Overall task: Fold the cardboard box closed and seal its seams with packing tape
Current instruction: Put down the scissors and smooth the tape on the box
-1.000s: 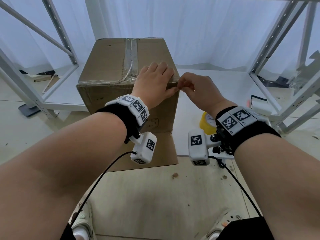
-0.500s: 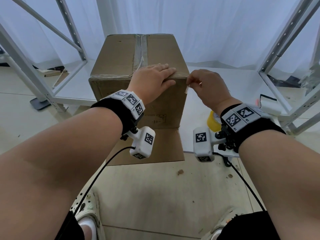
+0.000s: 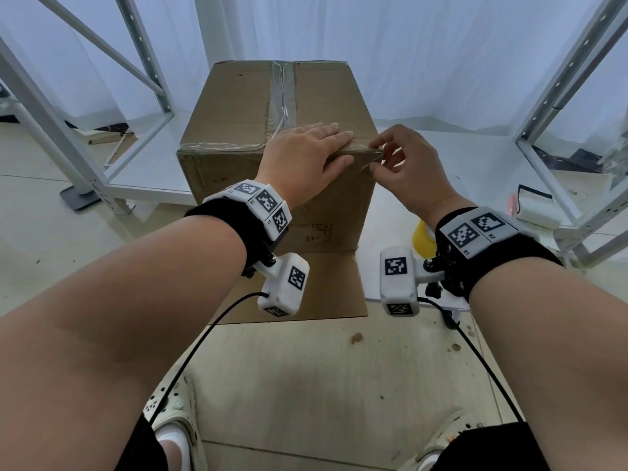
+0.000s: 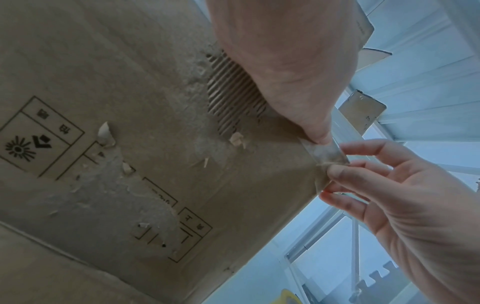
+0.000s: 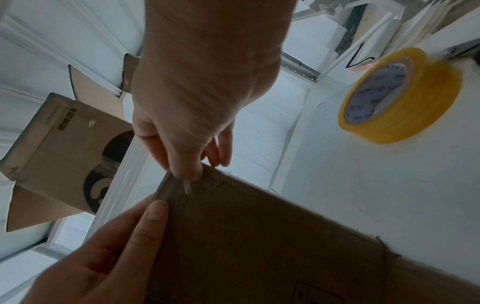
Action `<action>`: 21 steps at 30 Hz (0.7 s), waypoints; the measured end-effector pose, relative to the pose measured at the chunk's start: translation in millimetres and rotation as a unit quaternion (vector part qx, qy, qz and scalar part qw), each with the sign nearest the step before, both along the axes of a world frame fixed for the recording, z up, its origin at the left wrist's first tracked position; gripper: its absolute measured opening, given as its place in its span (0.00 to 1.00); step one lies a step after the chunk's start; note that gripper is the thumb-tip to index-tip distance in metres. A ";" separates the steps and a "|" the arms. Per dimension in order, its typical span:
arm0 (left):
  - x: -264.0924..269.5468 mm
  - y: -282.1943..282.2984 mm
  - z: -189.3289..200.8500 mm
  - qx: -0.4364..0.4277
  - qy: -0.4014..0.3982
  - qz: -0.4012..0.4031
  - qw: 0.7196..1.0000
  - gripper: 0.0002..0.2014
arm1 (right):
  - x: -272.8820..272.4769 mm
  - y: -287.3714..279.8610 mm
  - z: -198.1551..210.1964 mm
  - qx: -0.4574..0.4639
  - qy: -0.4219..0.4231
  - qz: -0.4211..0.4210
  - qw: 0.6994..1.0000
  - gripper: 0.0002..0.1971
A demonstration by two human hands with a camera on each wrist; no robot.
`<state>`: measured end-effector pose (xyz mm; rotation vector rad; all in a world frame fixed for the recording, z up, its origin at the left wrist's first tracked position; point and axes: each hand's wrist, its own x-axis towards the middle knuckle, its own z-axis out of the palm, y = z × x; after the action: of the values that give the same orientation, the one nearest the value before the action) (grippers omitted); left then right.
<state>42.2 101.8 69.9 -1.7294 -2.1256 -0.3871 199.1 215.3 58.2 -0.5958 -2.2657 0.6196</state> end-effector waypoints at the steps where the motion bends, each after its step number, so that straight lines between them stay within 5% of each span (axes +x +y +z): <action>1: 0.2 0.3 -0.1 0.000 -0.001 0.000 1.000 0.24 | 1.0 1.7 0.5 -0.011 0.003 0.002 1.000 0.11; 9: -0.9 -0.1 -2.1 0.003 -0.004 -0.004 1.000 0.24 | -4.4 0.8 -1.3 -0.068 0.061 -0.021 0.996 0.06; 15: 3.2 -2.1 -1.7 -0.012 0.009 0.002 1.000 0.24 | -6.3 -6.4 -14.4 -0.025 0.002 0.000 1.000 0.20; 21: 2.8 -2.9 0.6 -0.046 0.034 0.003 0.998 0.24 | -7.5 -5.6 -5.8 -0.052 0.047 -0.019 0.997 0.09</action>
<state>44.9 98.9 70.6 -1.7604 -2.1312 -0.2287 191.6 209.7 52.3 -0.6444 -2.1396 0.7357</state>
